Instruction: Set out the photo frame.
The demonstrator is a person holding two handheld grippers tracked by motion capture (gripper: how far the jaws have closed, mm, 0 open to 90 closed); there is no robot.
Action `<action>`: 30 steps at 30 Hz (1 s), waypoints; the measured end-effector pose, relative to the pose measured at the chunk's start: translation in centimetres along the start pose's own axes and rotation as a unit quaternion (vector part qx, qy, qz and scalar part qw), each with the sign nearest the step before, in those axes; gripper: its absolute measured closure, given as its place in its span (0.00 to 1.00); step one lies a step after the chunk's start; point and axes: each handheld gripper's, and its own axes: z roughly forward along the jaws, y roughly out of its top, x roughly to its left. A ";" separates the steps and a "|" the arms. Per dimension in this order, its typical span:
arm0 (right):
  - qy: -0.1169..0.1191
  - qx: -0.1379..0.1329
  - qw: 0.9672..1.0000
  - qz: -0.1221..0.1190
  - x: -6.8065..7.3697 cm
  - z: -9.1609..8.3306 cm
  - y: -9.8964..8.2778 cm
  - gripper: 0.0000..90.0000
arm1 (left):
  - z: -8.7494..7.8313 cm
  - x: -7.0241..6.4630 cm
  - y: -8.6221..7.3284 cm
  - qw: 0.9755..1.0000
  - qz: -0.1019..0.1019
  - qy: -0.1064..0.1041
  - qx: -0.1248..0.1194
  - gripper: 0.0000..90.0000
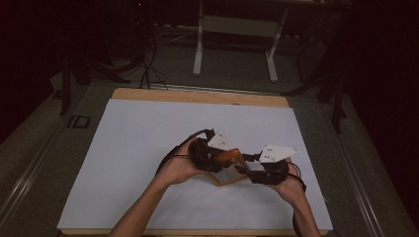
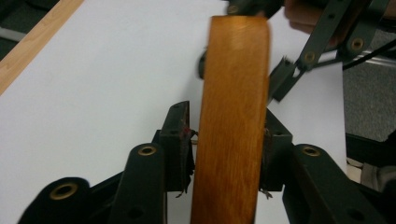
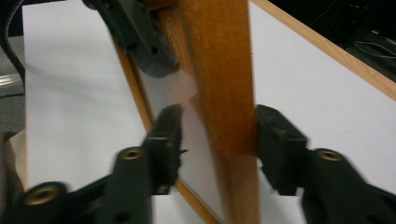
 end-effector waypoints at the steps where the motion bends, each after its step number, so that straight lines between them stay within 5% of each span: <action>1: 0.001 -0.001 1.000 0.000 -0.1 -0.2 -0.1 0.66 | 0.0 0.0 -0.1 1.000 -0.004 0.002 -0.003 0.68; 8: -0.002 -0.001 1.000 -0.005 0.0 -0.7 -0.5 0.74 | -0.5 0.4 -0.6 0.999 -0.038 0.003 -0.038 0.53; 10: -0.001 -0.001 1.000 -0.005 0.0 -0.7 -0.6 0.75 | -1.2 0.5 -1.3 0.995 -0.059 0.005 -0.076 0.51; 12: -0.002 -0.002 1.000 -0.006 0.0 -0.8 -0.7 0.75 | -1.5 0.5 -1.6 0.994 -0.067 0.006 -0.085 0.49; 15: -0.007 -0.001 1.000 -0.005 -0.1 -0.8 -0.8 0.75 | -2.7 0.7 -3.1 0.987 -0.095 0.021 -0.127 0.48; 17: -0.007 -0.001 1.000 0.000 -0.1 -0.9 -0.9 0.75 | -3.4 0.7 -4.0 0.982 -0.109 0.051 -0.143 0.47; 18: -0.007 -0.001 1.000 0.001 -0.1 -0.9 -1.0 0.75 | -3.8 0.8 -4.7 0.978 -0.121 0.060 -0.158 0.47; 19: -0.007 -0.001 1.000 0.001 -0.1 -0.9 -1.0 0.75 | -3.8 0.8 -4.7 0.978 -0.121 0.060 -0.158 0.47; 20: -0.008 0.001 1.000 0.002 -0.2 -1.0 -1.1 0.75 | -4.2 1.0 -5.6 0.973 -0.138 0.062 -0.173 0.47; 27: -0.009 -0.003 1.000 0.008 -0.3 -1.1 -1.5 0.75 | -3.0 0.8 -8.5 0.968 -0.170 0.052 -0.174 0.46; 30: -0.010 -0.006 1.000 0.010 -0.3 -1.1 -1.6 0.75 | -2.1 0.6 -9.2 0.968 -0.173 0.041 -0.176 0.46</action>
